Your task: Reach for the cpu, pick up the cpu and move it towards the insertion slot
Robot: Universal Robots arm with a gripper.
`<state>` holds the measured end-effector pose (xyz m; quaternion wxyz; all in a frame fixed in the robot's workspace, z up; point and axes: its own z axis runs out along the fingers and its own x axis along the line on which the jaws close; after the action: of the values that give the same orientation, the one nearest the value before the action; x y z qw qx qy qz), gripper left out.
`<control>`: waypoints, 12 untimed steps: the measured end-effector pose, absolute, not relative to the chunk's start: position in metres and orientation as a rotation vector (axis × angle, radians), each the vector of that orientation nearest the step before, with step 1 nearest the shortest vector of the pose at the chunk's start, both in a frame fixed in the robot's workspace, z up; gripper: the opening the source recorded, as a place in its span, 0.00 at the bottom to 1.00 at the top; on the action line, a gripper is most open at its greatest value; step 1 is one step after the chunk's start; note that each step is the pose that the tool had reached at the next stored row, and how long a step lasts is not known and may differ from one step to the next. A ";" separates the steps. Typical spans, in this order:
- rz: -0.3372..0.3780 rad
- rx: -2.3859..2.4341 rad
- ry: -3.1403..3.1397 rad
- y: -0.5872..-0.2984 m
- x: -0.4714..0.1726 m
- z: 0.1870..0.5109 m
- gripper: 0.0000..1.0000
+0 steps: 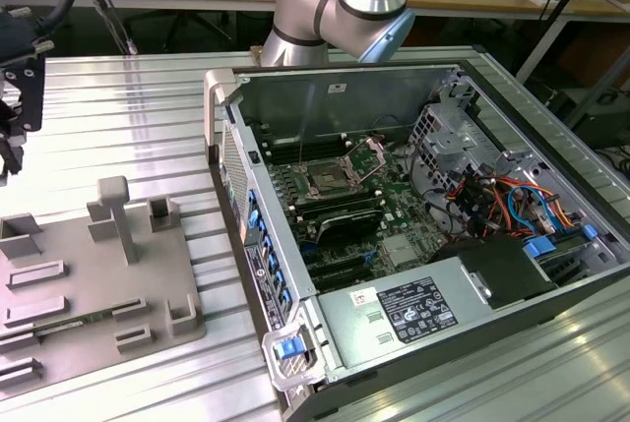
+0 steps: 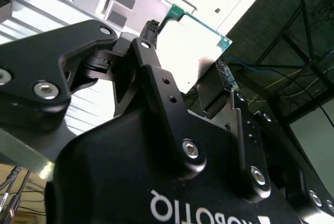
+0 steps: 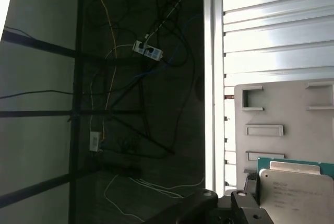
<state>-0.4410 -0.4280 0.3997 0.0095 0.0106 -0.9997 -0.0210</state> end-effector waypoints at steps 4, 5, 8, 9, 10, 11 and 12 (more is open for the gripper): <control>-0.066 0.033 -3.122 -0.428 -0.437 0.400 0.55; -0.066 0.033 -3.122 -0.428 -0.436 0.400 0.55; -0.066 0.033 -3.122 -0.428 -0.434 0.400 0.55; -0.066 0.033 -3.122 -0.428 -0.433 0.400 0.55; -0.066 0.033 -3.122 -0.428 -0.433 0.400 0.55; -0.066 0.033 -3.122 -0.428 -0.432 0.400 0.55; -0.066 0.033 -3.122 -0.428 -0.431 0.400 0.55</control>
<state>-0.4314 -0.4280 0.3996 0.0095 0.0106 -0.9997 -0.0210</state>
